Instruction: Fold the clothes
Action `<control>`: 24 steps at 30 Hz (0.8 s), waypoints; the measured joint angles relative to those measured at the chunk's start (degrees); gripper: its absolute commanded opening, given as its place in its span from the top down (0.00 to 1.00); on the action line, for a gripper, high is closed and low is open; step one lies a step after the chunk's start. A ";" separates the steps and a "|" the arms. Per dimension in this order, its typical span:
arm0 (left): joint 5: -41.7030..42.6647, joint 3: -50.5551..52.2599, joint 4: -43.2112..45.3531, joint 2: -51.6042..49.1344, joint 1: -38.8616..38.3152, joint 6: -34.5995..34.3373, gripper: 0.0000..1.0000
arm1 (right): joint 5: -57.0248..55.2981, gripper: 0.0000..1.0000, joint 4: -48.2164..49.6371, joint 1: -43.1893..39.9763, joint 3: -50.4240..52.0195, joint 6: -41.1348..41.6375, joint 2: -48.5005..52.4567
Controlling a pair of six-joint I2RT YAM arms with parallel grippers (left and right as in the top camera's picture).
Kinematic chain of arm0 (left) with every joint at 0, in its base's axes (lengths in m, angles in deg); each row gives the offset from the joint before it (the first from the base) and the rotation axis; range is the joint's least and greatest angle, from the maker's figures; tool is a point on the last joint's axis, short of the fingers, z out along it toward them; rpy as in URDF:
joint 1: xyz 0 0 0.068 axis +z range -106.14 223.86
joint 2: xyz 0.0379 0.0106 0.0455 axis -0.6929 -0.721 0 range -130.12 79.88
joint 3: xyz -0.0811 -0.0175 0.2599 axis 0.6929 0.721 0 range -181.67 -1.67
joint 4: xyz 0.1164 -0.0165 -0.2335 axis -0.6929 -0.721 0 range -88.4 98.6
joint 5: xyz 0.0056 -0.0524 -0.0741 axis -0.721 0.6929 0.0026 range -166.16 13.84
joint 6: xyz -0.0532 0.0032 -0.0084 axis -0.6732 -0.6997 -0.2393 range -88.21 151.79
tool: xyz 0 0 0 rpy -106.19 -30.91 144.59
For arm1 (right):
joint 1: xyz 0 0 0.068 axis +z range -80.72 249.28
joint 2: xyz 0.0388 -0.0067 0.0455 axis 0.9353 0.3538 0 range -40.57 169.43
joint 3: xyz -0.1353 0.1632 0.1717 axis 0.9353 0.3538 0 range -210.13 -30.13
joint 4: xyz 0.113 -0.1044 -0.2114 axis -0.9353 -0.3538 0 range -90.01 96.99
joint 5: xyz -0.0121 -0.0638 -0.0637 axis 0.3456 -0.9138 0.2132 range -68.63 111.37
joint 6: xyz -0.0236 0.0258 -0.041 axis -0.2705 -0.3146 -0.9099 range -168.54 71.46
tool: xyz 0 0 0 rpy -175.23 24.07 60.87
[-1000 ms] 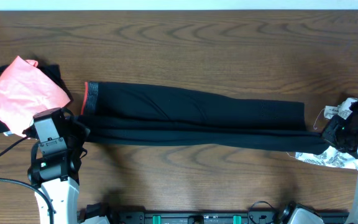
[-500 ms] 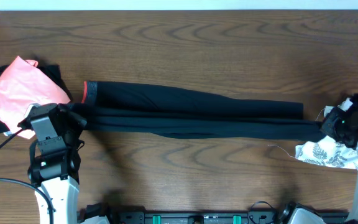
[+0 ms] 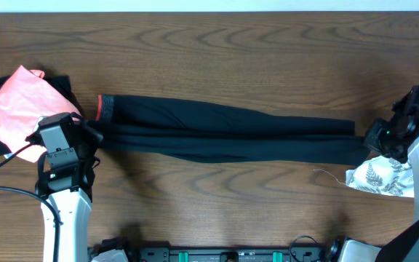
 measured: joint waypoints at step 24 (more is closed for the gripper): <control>-0.22 -0.02 20.00 -19.04 -5.92 -0.04 0.90 | 3.65 0.99 21.31 5.44 0.00 0.42 14.62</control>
